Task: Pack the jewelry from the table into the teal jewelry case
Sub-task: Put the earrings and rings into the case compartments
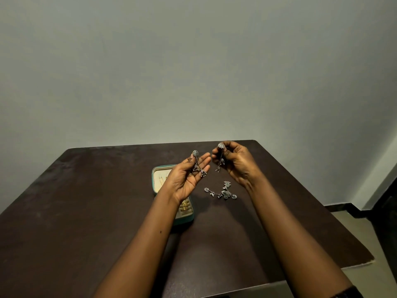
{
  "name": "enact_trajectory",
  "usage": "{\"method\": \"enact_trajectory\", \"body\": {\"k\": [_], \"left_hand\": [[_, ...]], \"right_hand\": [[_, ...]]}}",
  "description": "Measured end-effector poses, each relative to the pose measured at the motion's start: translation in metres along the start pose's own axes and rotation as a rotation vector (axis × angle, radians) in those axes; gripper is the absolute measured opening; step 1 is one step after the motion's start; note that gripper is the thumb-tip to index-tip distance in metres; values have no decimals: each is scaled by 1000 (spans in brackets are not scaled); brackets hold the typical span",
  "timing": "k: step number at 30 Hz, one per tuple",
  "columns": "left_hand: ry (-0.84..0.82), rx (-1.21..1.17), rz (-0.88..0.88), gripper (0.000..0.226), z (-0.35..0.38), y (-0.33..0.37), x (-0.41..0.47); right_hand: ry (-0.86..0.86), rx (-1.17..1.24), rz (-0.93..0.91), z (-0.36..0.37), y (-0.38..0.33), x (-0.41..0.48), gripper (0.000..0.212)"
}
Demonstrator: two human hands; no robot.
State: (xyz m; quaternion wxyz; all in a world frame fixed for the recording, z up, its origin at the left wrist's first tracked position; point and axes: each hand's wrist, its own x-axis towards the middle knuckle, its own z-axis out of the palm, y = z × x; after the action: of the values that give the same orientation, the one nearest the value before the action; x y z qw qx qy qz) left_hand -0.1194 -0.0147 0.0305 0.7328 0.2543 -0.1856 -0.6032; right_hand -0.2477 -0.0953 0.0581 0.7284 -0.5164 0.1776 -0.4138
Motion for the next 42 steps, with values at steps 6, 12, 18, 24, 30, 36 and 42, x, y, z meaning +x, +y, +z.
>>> {"method": "enact_trajectory", "body": {"k": [6, 12, 18, 24, 30, 36, 42], "left_hand": [[-2, 4, 4, 25, -3, 7, -8], [7, 90, 77, 21, -14, 33, -17], [34, 111, 105, 19, -28, 40, -28], [197, 189, 111, 20, -51, 31, -44], [342, 230, 141, 19, -75, 18, -52], [396, 232, 155, 19, -78, 16, -58], [418, 335, 147, 17, -73, 13, -57]], "right_hand": [[-28, 4, 22, 14, 3, -2, 20], [-56, -38, 35, 28, 7, -3, 21], [-70, -123, 83, 49, 28, -9, 21], [-26, -312, 95, 68, 70, -24, 26], [79, -437, 98, 75, 114, -29, 33], [132, -470, 134, 71, 123, -28, 33], [170, -496, 166, 65, 119, -21, 31]]}}
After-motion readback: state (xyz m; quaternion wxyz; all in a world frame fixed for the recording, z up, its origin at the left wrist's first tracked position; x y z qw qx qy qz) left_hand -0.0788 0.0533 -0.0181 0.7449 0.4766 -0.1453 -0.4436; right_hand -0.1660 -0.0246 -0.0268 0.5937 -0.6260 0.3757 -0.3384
